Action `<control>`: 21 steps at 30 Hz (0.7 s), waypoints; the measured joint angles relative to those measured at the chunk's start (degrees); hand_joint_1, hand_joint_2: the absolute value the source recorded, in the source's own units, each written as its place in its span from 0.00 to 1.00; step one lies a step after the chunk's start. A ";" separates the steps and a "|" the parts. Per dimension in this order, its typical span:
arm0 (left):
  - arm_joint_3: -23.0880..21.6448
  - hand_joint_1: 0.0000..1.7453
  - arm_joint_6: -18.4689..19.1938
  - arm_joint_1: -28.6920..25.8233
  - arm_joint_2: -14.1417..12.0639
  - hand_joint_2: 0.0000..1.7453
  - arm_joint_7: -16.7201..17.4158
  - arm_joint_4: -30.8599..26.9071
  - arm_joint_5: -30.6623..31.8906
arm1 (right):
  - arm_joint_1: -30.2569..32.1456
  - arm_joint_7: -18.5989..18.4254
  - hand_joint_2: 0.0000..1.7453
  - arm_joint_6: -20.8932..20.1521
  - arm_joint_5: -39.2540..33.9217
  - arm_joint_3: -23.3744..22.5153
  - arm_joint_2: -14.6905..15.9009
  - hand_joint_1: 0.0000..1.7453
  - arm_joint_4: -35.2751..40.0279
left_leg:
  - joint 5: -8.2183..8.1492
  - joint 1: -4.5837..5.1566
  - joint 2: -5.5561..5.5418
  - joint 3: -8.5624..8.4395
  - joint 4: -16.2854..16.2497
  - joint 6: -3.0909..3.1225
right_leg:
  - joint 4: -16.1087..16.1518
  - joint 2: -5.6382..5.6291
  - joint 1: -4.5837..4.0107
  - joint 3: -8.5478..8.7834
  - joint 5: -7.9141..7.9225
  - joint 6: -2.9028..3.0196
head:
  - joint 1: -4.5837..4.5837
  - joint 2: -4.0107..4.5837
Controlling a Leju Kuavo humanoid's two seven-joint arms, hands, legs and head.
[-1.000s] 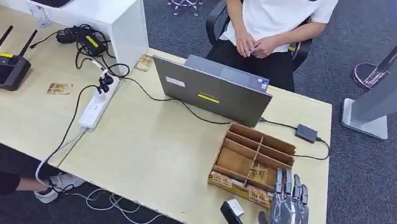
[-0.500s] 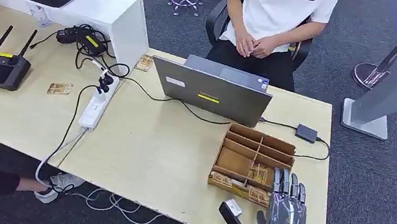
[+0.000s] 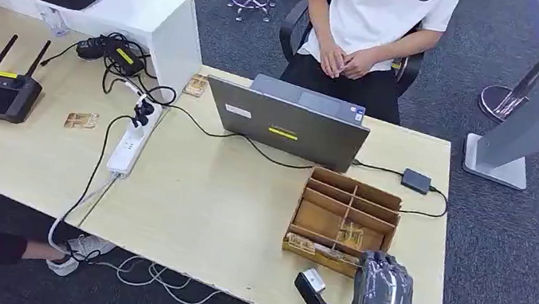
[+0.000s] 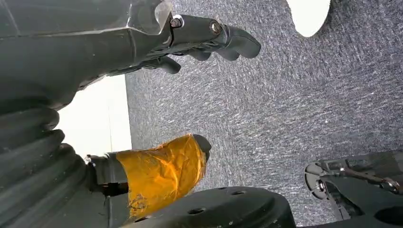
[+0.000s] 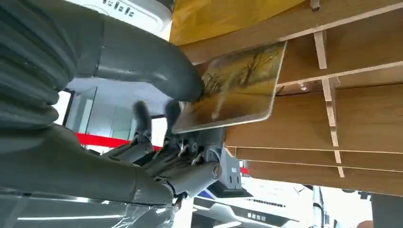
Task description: Pass the card to the sensor for recognition and then transmit it.
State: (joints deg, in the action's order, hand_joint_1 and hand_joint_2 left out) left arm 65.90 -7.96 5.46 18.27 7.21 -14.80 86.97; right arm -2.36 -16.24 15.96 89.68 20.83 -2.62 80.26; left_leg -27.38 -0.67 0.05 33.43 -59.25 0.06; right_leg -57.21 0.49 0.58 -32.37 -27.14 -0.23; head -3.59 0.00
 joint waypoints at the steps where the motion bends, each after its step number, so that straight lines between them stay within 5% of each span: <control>1: 0.00 0.00 0.00 0.00 0.00 1.00 0.00 0.00 0.00 | -0.03 0.00 1.00 0.00 0.00 0.00 0.00 1.00 0.00 | 0.00 0.00 0.00 0.00 0.00 0.00 | 0.00 0.00 0.00 0.00 0.00 0.00 | 0.00 0.00; 16: 0.00 0.00 0.35 0.00 0.02 1.00 0.59 0.00 0.33 | -7.83 -3.96 1.00 6.69 0.04 4.85 3.28 1.00 8.08 | 0.03 0.00 0.02 -0.02 -0.01 0.01 | 0.00 -0.01 0.00 0.00 0.02 0.01 | 0.00 0.00; 19: 0.00 0.00 0.52 -0.01 0.04 1.00 0.77 0.00 0.39 | -8.61 -0.27 1.00 8.59 0.04 5.11 3.39 1.00 10.65 | 0.03 0.00 0.00 0.00 -0.01 0.01 | -0.01 0.01 0.00 0.00 0.02 0.02 | 0.00 0.00; 21: -0.02 0.00 0.59 -0.01 0.09 1.00 1.01 0.00 0.42 | -8.32 6.94 1.00 9.88 -0.07 4.06 1.77 1.00 12.70 | 0.02 -0.01 0.02 -0.01 -0.01 0.01 | -0.01 -0.03 -0.01 -0.01 0.02 0.02 | 0.00 0.00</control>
State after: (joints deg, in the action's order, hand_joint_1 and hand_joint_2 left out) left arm 65.88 -7.37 5.45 18.36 8.22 -14.80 87.38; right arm -10.68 -9.29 25.84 89.61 24.89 -0.86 92.96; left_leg -27.36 -0.68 0.07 33.42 -59.26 0.07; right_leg -57.22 0.46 0.57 -32.38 -27.12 -0.21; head -3.58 0.00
